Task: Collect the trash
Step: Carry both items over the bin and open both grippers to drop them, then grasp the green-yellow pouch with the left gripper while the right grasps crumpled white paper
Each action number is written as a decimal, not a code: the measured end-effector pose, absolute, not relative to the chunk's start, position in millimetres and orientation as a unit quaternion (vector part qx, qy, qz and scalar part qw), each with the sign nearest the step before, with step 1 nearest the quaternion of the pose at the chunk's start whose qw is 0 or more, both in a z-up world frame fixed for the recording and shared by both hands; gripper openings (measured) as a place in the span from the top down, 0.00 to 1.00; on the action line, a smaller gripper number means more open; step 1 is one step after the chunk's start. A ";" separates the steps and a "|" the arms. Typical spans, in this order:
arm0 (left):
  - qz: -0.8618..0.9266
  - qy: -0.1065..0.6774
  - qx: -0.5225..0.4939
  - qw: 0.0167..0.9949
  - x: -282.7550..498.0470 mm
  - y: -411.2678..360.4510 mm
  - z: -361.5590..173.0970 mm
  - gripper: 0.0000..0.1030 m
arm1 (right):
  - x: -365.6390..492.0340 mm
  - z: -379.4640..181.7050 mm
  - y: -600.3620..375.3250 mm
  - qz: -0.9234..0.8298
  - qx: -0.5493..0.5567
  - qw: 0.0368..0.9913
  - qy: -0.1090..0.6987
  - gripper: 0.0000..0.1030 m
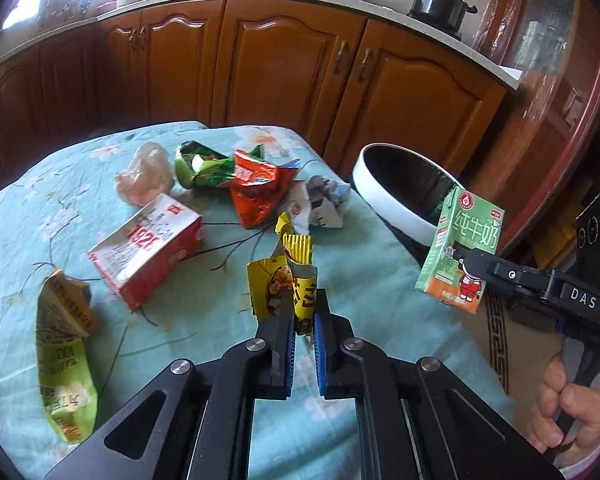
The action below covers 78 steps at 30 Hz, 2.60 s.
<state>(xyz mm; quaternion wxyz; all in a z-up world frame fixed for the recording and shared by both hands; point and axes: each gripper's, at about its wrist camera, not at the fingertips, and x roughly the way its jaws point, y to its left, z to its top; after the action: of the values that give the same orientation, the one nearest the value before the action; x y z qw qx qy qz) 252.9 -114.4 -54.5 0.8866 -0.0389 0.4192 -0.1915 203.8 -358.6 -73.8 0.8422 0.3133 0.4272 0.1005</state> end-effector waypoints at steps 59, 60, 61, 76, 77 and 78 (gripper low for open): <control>-0.229 0.404 -0.021 0.886 301.6 -204.0 -58.1 0.33 | 230.5 -72.7 -437.6 0.037 0.296 0.863 0.407 0.29; -0.225 0.403 -0.023 0.887 295.7 -197.2 -57.7 0.33 | 227.7 -72.8 -431.1 0.041 0.296 0.863 0.407 0.28; -0.218 0.403 -0.025 0.889 289.3 -188.9 -57.9 0.33 | 225.2 -73.1 -424.4 0.046 0.295 0.863 0.408 0.28; -0.134 0.406 -0.068 0.901 215.3 -78.4 -50.0 0.33 | 209.7 -67.4 -323.3 0.124 0.228 0.867 0.426 0.28; -0.129 0.405 -0.070 0.902 210.7 -71.7 -48.6 0.33 | 210.6 -67.5 -318.2 0.128 0.223 0.866 0.428 0.28; -0.126 0.404 -0.073 0.903 208.1 -66.9 -47.6 0.33 | 211.5 -67.7 -313.5 0.132 0.218 0.866 0.430 0.28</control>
<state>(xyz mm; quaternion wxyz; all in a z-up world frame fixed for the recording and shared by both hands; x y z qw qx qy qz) 208.1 -66.9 -47.6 0.9030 -0.0727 0.4043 -0.1260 211.5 -313.5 -67.7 0.8663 0.2177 0.4296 0.1323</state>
